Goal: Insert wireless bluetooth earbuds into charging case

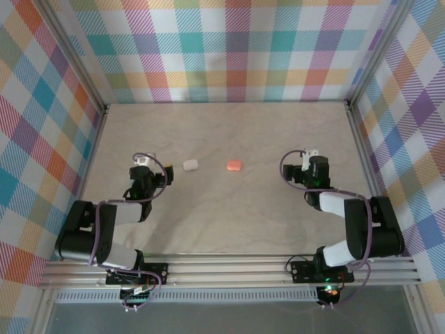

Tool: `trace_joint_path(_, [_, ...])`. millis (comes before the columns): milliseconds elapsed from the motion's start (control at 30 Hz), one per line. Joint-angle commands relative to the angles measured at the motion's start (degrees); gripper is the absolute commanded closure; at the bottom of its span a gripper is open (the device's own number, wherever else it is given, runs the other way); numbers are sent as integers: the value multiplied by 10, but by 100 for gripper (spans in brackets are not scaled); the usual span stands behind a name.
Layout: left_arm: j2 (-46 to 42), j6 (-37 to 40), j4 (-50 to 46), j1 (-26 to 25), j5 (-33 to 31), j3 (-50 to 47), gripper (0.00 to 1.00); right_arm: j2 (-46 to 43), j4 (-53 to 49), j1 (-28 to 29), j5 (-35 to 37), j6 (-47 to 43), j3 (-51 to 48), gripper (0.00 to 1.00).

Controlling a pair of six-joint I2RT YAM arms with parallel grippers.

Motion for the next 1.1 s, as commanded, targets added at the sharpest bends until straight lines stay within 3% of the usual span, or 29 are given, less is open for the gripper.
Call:
trace_joint_path(0, [50, 15, 81, 9, 30, 0, 0, 24, 131, -25, -16, 11, -11, 0])
trace_joint_path(33, [59, 17, 69, 9, 34, 13, 0, 18, 137, -36, -27, 20, -20, 0])
trace_joint_path(100, [60, 7, 27, 23, 53, 34, 0, 49, 247, -45, -16, 35, -60, 0])
trace_joint_path(233, [59, -2, 12, 28, 45, 41, 0, 41, 192, -43, 1, 40, -43, 0])
trace_joint_path(1067, [59, -3, 10, 28, 45, 41, 0, 41, 190, -43, -4, 37, -40, 0])
